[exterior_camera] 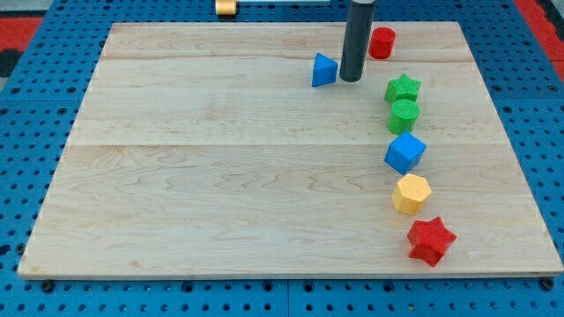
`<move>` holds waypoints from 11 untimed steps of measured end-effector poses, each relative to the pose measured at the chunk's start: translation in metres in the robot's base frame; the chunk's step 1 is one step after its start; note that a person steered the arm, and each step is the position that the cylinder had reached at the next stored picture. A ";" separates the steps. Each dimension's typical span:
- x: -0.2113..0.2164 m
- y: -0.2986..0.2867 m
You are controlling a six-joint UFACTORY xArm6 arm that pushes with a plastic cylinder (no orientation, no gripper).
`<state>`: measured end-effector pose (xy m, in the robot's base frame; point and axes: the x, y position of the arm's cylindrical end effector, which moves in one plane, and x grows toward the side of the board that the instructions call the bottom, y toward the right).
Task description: Push the blue triangle towards the top left
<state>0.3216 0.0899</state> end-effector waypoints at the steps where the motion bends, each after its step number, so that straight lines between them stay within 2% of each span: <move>1: 0.000 -0.046; 2: 0.000 -0.091; 3: 0.005 -0.065; 4: 0.018 -0.001; 5: -0.013 0.010; 6: -0.049 -0.009; 7: -0.051 -0.070; 8: -0.050 -0.054; 9: -0.041 -0.005; 11: -0.019 -0.102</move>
